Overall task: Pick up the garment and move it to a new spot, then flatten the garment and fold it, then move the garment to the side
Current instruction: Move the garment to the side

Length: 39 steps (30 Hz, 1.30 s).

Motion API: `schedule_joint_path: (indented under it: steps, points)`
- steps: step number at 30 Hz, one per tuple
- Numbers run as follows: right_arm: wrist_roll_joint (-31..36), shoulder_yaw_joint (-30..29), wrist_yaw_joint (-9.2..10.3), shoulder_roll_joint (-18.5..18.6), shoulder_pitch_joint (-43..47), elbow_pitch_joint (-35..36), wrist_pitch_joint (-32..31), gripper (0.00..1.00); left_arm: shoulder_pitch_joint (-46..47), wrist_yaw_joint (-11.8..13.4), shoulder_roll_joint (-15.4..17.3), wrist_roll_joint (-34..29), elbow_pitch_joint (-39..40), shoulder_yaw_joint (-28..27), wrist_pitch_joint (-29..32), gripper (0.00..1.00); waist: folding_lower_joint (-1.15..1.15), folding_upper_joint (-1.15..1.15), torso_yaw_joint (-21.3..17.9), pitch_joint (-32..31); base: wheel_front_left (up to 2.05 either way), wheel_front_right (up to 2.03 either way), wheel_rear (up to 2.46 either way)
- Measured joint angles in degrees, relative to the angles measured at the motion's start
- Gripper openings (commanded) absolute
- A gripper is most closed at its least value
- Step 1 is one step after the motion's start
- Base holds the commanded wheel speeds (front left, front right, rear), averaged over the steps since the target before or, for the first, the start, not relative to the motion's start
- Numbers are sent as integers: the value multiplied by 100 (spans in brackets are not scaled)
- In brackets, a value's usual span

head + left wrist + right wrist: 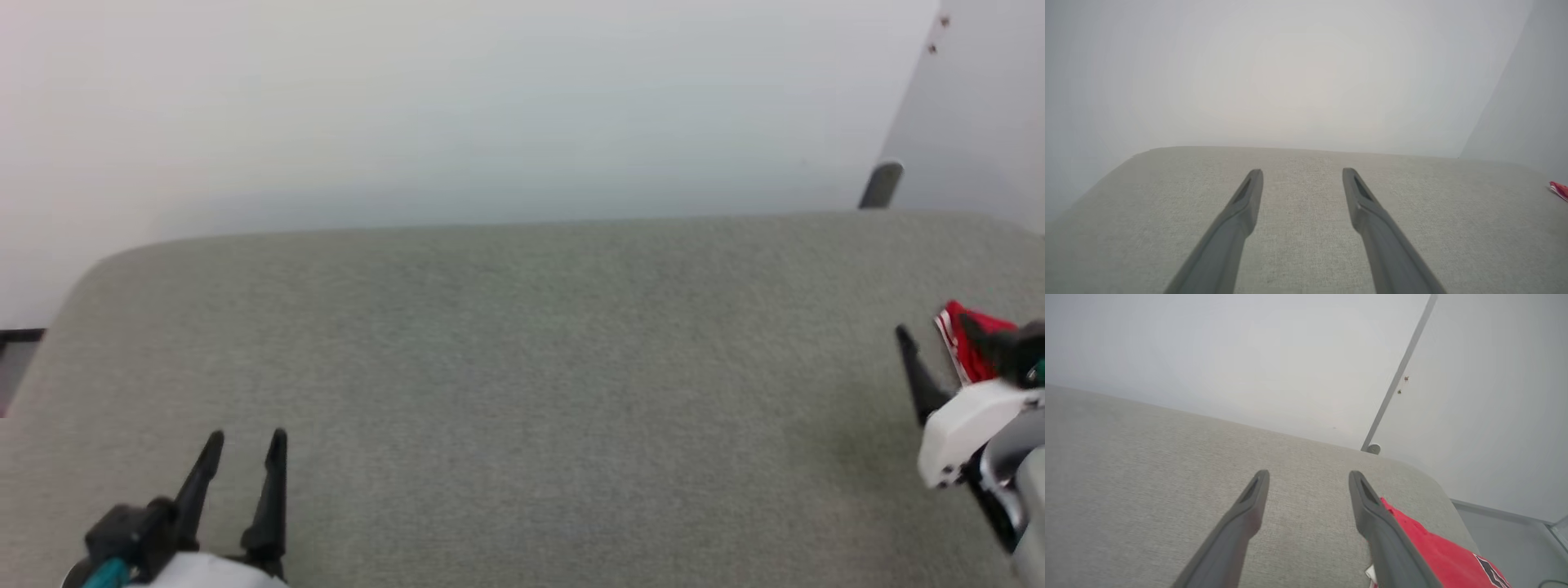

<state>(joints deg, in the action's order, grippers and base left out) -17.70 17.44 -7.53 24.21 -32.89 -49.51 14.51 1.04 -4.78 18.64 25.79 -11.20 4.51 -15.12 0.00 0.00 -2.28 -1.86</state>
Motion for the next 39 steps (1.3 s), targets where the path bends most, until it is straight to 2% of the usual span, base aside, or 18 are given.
schedule_joint_path:
  steps: [6,8,22,31,39]
  points:
    - [84,-256,0,-236,656,646,38,100,-394,51,-105,-133,212,-294,-1,100,0,0,241,-248,0,0,0]
    - [169,-474,1,-388,1007,1109,41,100,-563,49,-181,-205,312,-425,-1,100,0,0,332,-348,0,0,0]
    - [767,-1339,1,-1029,2718,2932,45,100,-969,-152,-349,-522,467,-680,0,100,0,0,522,-565,0,0,0]
    - [1122,-1504,1,-1485,3465,3645,45,100,-1050,-227,-304,-520,413,-715,-1,100,0,0,454,-589,0,0,0]
    - [1291,-1560,1,-1720,3811,4038,45,100,-1054,-235,-257,-459,339,-698,-1,100,0,0,352,-570,0,0,0]
